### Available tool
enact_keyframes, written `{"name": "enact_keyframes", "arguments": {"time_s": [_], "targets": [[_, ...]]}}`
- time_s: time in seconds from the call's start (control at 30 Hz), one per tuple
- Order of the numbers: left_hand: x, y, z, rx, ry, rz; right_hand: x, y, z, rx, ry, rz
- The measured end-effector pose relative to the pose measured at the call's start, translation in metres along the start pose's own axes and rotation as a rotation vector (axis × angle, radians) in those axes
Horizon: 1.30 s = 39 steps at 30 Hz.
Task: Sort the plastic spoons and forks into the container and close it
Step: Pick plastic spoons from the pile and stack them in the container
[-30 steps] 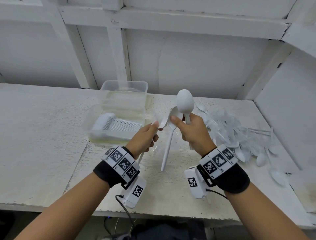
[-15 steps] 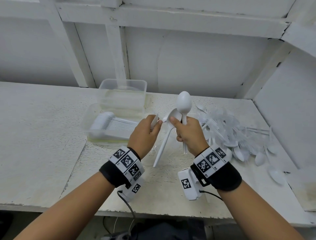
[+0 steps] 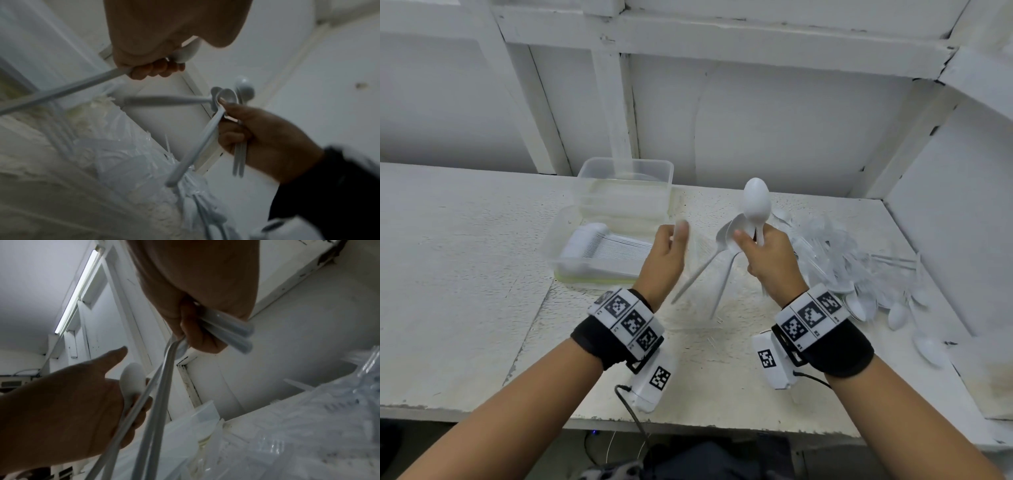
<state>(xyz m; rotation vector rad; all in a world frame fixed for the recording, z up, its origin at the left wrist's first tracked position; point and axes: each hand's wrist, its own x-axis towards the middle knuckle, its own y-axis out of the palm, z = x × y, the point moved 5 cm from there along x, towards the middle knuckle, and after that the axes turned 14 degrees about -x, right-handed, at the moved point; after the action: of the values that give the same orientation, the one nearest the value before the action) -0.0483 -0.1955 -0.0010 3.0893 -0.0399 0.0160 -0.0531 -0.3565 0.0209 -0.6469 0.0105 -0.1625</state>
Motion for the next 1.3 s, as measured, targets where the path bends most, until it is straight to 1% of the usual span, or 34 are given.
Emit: {"name": "enact_keyframes", "arguments": {"time_s": [0.07, 0.1, 0.23, 0.33, 0.43, 0.5, 0.63, 0.73, 0.87, 0.97, 1.03, 1.1, 1.2, 1.3], "targets": [[0.004, -0.005, 0.007, -0.215, -0.158, -0.062, 0.0, -0.004, 0.004, -0.01, -0.041, 0.001], [0.005, -0.007, 0.008, -0.276, -0.203, -0.08, 0.0, -0.005, 0.006, -0.008, -0.06, 0.006], [0.006, -0.001, 0.008, -0.216, -0.206, -0.046, -0.001, -0.005, 0.013, -0.022, -0.102, 0.037], [0.003, 0.004, 0.005, -0.237, -0.198, -0.048, -0.004, 0.0, 0.019, -0.034, -0.143, 0.057], [-0.001, 0.01, -0.001, -0.318, -0.183, 0.011, -0.004, 0.007, 0.029, -0.077, -0.233, 0.044], [-0.004, 0.016, -0.008, -0.423, -0.194, 0.071, -0.003, 0.01, 0.033, -0.095, -0.273, 0.001], [-0.008, 0.024, -0.015, -0.597, -0.283, 0.158, -0.001, 0.01, 0.035, -0.105, -0.305, -0.06], [-0.009, 0.026, -0.013, -0.562, -0.307, 0.162, -0.002, 0.01, 0.033, -0.028, -0.263, -0.032], [-0.009, 0.029, -0.014, -0.582, -0.32, 0.186, -0.001, 0.014, 0.03, -0.073, -0.227, -0.003], [-0.007, 0.028, -0.011, -0.583, -0.337, 0.169, -0.001, 0.018, 0.028, -0.078, -0.186, 0.071], [-0.007, 0.027, -0.009, -0.535, -0.313, 0.153, -0.002, 0.02, 0.026, -0.056, -0.16, 0.131], [-0.008, 0.027, -0.008, -0.496, -0.279, 0.147, -0.004, 0.022, 0.025, -0.072, -0.158, 0.151], [-0.007, 0.02, -0.005, -0.486, -0.267, 0.069, -0.006, 0.024, 0.022, -0.091, -0.176, 0.144], [-0.002, 0.014, -0.004, -0.543, -0.274, -0.006, -0.009, 0.025, 0.017, -0.093, -0.218, 0.137]]}}
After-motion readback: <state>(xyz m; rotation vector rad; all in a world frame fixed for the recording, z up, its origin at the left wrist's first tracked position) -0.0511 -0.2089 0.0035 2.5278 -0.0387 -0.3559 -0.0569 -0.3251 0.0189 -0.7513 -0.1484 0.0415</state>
